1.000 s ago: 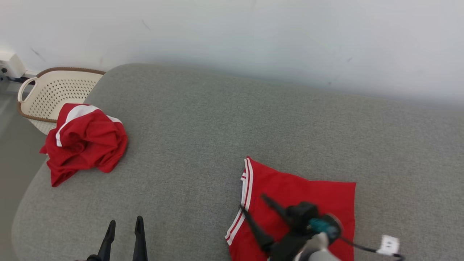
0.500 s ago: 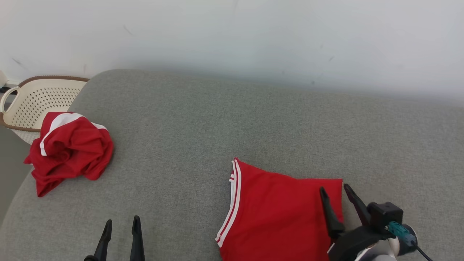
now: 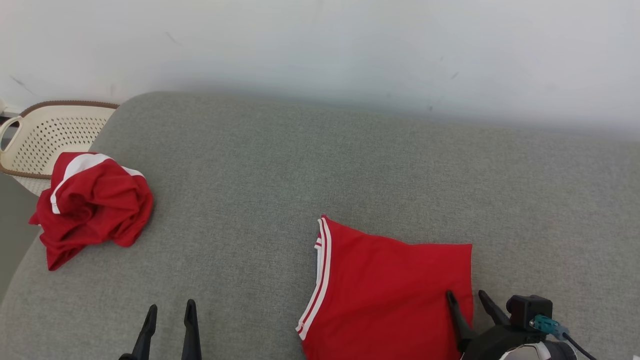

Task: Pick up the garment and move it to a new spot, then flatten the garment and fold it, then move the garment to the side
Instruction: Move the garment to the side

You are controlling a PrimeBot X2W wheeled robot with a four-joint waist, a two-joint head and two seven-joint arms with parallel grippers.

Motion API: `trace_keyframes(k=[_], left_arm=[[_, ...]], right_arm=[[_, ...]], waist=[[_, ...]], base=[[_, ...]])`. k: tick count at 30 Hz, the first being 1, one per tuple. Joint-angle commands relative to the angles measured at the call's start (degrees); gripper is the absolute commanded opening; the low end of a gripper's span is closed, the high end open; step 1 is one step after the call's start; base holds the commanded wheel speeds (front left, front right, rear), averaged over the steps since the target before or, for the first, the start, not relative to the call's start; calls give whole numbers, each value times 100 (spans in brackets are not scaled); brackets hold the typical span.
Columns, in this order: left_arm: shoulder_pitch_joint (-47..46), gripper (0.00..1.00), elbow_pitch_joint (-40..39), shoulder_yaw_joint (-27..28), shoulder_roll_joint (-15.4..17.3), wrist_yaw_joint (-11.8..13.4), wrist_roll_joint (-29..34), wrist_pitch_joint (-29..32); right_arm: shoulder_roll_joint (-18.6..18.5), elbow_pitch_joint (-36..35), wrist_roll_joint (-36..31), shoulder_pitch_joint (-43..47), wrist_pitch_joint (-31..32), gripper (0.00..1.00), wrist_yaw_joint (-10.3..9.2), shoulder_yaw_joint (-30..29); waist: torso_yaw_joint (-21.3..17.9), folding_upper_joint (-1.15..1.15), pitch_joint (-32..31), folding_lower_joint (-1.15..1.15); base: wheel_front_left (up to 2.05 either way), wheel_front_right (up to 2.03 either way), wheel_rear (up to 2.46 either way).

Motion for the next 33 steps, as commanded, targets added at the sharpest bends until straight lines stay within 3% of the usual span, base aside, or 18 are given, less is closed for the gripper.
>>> trace_keyframes(k=[1,12,13,15,17,26,33], left_arm=[[-50,100,25,9,0,-29,44,-30],[-90,100,74,65,0,-44,43,-30],[-90,100,75,68,0,-45,43,-30],[-90,100,78,66,0,-51,41,-30],[-96,100,81,62,0,-61,36,-30],[-58,100,5,89,-1,-16,53,-30],[-88,100,-59,65,0,-5,74,-30]], right_arm=[[35,62,82,18,74,100,2,-17],[49,284,507,5,327,100,2,202],[51,316,531,-2,344,92,2,237],[63,404,627,-32,417,23,2,335],[25,476,660,-100,455,0,2,497],[-197,509,777,-658,71,0,2,839],[-562,803,827,-1641,3,0,2,1111]], waist=[[14,0,9,0],[23,0,72,0],[15,0,72,0],[5,0,73,0],[0,0,76,0],[-53,0,104,0],[-179,0,211,0]], base=[[0,0,0],[0,0,0],[0,0,0],[0,0,0],[0,0,0],[0,0,0],[0,0,0]])
